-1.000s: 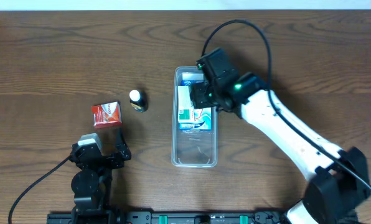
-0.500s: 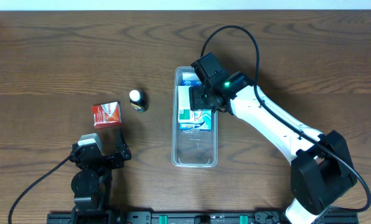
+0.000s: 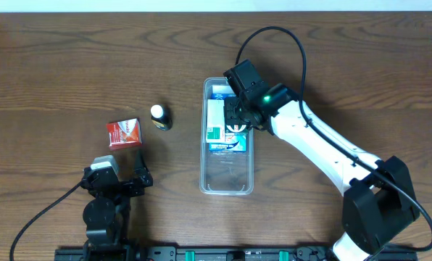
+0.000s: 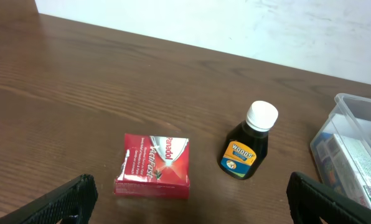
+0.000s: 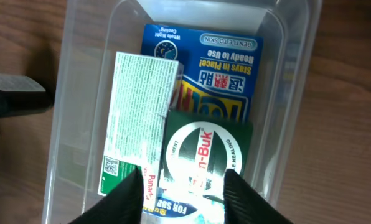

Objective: Pack container

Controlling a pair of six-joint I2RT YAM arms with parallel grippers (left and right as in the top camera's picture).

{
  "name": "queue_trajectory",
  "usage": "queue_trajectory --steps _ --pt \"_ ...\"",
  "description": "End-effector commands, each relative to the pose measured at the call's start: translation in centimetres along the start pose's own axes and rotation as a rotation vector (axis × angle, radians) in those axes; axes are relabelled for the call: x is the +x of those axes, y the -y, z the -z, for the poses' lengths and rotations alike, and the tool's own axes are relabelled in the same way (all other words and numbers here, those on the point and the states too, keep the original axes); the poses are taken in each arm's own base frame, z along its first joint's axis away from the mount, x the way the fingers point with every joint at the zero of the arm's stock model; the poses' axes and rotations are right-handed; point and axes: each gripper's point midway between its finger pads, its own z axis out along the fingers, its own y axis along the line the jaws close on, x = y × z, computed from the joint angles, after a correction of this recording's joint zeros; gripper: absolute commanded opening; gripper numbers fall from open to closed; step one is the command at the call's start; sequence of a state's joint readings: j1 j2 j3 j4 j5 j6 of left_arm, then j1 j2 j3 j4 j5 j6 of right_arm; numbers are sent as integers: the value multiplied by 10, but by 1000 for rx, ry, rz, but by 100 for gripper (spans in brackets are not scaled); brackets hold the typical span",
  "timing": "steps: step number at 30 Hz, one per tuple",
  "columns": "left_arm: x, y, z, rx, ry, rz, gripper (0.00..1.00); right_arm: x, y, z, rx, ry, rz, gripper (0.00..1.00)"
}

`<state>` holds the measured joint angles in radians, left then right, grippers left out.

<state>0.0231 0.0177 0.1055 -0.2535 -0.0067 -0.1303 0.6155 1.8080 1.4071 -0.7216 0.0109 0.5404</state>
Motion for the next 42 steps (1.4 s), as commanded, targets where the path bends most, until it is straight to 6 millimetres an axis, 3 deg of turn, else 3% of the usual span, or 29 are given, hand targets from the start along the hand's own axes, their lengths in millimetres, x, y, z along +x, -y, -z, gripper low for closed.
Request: queue_trajectory --steps 1,4,6,10,14,17,19,22,23,27,37,42 --pt "13 -2 -3 -7 -30 -2 98 -6 -2 11 -3 33 -3 32" --pt "13 -2 -3 -7 -30 -2 98 -10 -2 16 -9 48 -6 28" --pt "13 -2 -3 -7 -30 -2 98 -18 -2 30 -23 84 -9 32" --pt "13 -2 -3 -7 -30 -2 98 -49 16 92 -11 255 2 40" --pt "13 -2 -3 -7 -30 -2 98 -69 74 179 77 454 -89 59" --pt "13 -2 -3 -7 -30 -2 98 -67 122 237 127 571 -198 70" --pt "13 -2 -3 -7 -30 -2 98 -61 149 268 155 636 -265 80" --pt "13 -2 -3 -7 -30 -2 98 -50 174 297 194 696 -328 93" --pt "13 -2 -3 -7 -30 -2 98 -47 179 304 203 711 -342 99" --pt "13 -2 -3 -7 -30 -2 98 -38 185 316 212 733 -360 99" --pt "13 -4 -3 -15 -32 -16 98 -34 186 310 222 701 -360 99" --pt "-33 6 6 19 108 12 98 -34 186 310 222 701 -360 99"
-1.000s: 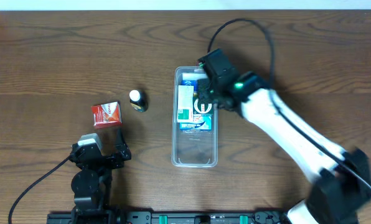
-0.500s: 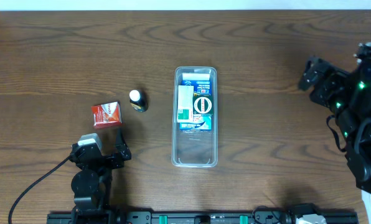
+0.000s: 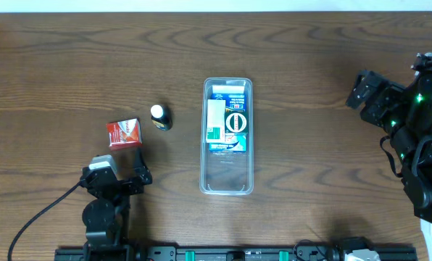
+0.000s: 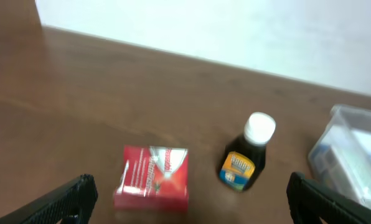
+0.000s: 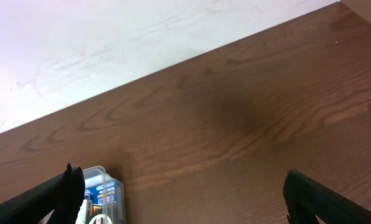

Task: Pack container
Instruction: 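Move the left gripper down onto the red Panadol box and grasp it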

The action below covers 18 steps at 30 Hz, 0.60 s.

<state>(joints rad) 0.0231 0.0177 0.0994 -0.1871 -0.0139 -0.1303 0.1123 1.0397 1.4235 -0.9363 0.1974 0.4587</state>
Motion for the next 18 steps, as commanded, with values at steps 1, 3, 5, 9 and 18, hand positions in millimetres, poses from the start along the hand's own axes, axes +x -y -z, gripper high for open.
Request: queue_trajectory --steps 1,3,5,9,18 --pt "-31 6 8 15 63 10 98 0 3 -1 13 1 4 99" --pt "-48 6 14 -1 48 9 98 0 3 -1 13 0 4 99" --pt "-59 3 15 -44 -1 7 98 0 3 -1 13 0 4 99" --pt "-84 -4 6 -131 -157 -3 98 0 3 -1 13 0 4 99" --pt "-86 -25 -66 -266 -534 3 98 0 3 -1 13 1 4 99"
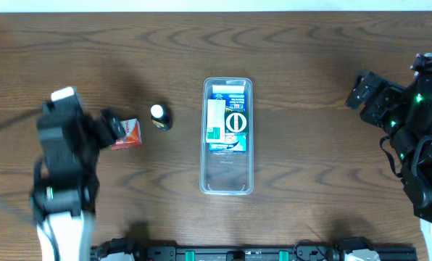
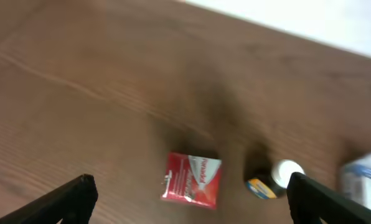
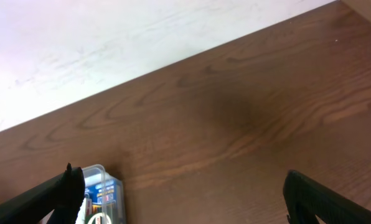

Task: Pack container
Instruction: 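Move the left gripper down onto the red Panadol box and grasp it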

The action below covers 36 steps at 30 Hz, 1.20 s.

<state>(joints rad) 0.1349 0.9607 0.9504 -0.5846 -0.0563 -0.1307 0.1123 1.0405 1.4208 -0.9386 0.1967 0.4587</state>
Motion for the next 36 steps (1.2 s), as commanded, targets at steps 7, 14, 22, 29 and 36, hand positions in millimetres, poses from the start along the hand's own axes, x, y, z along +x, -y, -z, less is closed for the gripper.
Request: queue_trajectory --steps 7,14,22,29,36 --pt "54 -6 -88 -81 -328 -32 98 -2 3 0 11 6 3 99" --pt "97 -3 -136 -49 -487 -128 98 -2 3 0 11 6 3 99" --pt "131 -3 -160 -9 -597 -235 98 -2 3 0 11 6 3 99" --pt "150 -5 -174 -10 -647 -252 98 -2 3 0 11 6 3 99" --pt "157 -6 -178 -12 -667 -252 83 -2 3 0 11 6 3 99"
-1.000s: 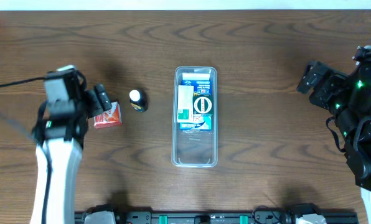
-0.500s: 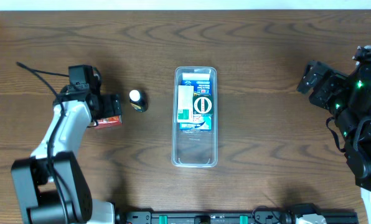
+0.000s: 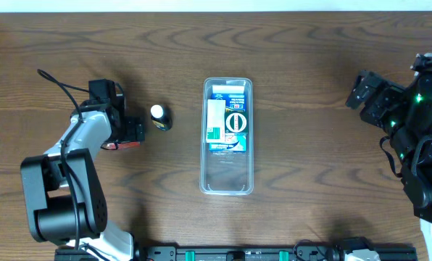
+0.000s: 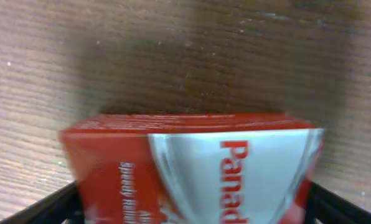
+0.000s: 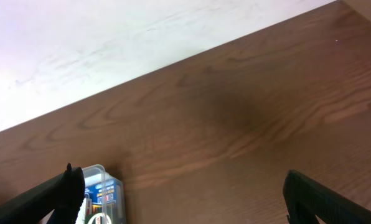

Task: Pack container
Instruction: 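Move the left gripper down onto the red Panadol box and grasp it, then carry the red box over the container and lower it inside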

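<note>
A red and white Panadol box [image 4: 192, 168] lies on the table and fills the left wrist view. My left gripper [image 4: 192, 208] is open and down over it, one finger at each end of the box. From overhead the left gripper [image 3: 127, 133] covers most of the box [image 3: 111, 145]. A small dark bottle with a white cap [image 3: 159, 116] stands just right of it. The clear container [image 3: 228, 190] in the middle holds three boxes in its far half. My right gripper [image 3: 361, 88] is open at the far right, holding nothing.
The near half of the container shows bare plastic. In the right wrist view the container's far corner [image 5: 99, 186] shows at the lower left, with brown table and a white wall behind. The table's far edge runs along the top of the overhead view.
My left gripper was high above the table to the left of the red box; now it is down with its open fingers around the box. The right arm has not moved.
My right gripper was low in the container over the green box while the left rested near the front edge. Then the right arm stood back at the far right, open and empty. The left arm then rose over the red box and is now down around it.
</note>
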Controlling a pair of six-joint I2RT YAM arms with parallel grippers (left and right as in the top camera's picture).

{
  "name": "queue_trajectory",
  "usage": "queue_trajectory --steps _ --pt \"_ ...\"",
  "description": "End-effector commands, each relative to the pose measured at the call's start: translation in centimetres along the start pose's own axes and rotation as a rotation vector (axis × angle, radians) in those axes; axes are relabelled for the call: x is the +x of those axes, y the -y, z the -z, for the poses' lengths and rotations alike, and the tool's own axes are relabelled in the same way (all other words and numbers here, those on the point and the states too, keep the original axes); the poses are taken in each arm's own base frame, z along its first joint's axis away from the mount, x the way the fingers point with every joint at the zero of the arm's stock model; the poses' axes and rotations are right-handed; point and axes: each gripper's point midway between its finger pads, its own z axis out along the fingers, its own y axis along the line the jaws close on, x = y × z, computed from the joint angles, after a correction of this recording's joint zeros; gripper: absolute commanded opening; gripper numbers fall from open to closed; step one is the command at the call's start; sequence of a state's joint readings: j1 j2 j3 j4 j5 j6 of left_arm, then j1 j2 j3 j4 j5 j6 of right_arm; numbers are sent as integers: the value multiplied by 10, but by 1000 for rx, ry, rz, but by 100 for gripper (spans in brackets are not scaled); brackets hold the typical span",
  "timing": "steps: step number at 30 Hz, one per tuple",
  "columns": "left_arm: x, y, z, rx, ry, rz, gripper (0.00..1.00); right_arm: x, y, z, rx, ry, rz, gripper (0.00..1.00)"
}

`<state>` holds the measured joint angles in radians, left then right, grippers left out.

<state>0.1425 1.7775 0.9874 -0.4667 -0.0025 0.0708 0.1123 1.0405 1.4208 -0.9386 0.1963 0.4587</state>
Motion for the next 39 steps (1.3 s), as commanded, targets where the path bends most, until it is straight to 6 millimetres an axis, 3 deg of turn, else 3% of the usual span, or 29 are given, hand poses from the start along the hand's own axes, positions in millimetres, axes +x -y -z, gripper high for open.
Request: queue_trajectory --steps 1,7,14,19,24,30,34,39 --pt "-1 -1 0 2 -3 -10 81 -2 3 0 12 6 3 99" --pt "-12 -3 26 1 56 -7 81 -2 3 0 12 6 3 99" --pt "-34 -6 116 2 228 1 80 -2 3 0 12 6 3 99" --pt "-32 17 180 54 372 -20 80 -2 3 0 12 6 3 99" --pt "-17 63 225 153 475 -66 80 -2 3 0 12 6 3 99" --pt "13 144 259 346 518 -157 77 -2 3 0 12 6 3 99" --pt "41 198 264 452 472 -238 77 -2 3 0 12 6 3 99" --pt "66 246 247 501 375 -261 77 -2 3 0 12 6 3 99"
